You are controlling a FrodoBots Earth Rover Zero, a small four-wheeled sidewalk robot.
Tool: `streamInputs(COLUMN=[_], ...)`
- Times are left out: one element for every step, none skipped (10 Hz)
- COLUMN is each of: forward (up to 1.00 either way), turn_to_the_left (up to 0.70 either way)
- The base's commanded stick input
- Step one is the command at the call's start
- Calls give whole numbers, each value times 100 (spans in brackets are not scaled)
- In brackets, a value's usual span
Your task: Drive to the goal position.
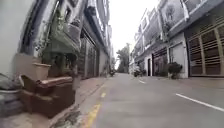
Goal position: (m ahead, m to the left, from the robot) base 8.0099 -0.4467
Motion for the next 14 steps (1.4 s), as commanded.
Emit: streamInputs(forward=[48, 48, 48, 48, 48, 48, 48, 48, 48, 48, 48, 48, 48, 48], turn_to_the_left=[0, 0, 0, 0, 0, 0, 0, 0, 0, -14, -48, -32, 0, 0])
